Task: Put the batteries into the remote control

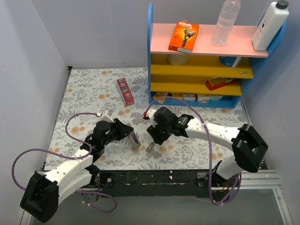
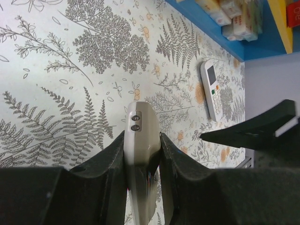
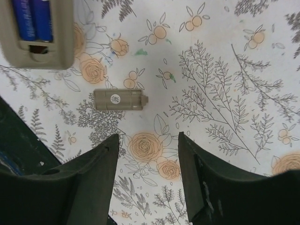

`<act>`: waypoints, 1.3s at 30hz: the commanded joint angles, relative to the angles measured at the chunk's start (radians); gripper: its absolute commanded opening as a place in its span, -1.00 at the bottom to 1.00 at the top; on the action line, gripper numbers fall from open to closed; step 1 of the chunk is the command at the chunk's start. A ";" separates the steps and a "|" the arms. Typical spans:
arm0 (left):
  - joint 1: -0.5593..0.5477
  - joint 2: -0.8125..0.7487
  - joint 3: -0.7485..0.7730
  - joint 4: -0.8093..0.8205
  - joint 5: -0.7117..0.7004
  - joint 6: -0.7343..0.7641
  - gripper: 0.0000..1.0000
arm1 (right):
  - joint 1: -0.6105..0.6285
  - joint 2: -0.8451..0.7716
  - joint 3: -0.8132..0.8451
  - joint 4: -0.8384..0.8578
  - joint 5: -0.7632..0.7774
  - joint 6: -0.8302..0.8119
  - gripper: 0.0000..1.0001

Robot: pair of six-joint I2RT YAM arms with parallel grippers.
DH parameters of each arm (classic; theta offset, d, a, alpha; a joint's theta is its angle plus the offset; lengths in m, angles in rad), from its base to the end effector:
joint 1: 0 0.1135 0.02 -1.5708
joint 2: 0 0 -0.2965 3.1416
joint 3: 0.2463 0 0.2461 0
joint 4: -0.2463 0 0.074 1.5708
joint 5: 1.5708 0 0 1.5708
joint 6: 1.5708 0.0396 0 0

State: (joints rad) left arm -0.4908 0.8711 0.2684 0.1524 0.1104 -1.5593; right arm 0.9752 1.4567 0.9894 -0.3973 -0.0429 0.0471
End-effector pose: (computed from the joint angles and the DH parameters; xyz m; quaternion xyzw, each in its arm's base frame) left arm 0.1406 -0.0801 0.2051 -0.4055 0.7429 -0.4778 0.2355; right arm 0.1669 0.2493 0.2677 -0.4265 0.8356 0.1867 0.2917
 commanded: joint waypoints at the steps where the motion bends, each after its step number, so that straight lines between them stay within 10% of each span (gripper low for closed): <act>1: 0.011 -0.043 -0.008 -0.048 -0.006 -0.004 -1.00 | -0.003 0.085 0.051 -0.005 0.021 0.027 0.13; 30: 0.014 -0.063 -0.040 -0.027 0.048 -0.067 -1.00 | 0.022 0.314 0.130 0.018 -0.045 -0.044 -0.23; 39: 0.014 -0.057 -0.043 -0.016 0.072 -0.094 -1.00 | 0.025 0.292 0.121 0.031 -0.003 -0.092 -0.76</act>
State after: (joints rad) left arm -0.4847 0.8288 0.2352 0.1047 0.1539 -1.6318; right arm 0.9955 1.7683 1.0893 -0.3859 -0.0708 -0.0048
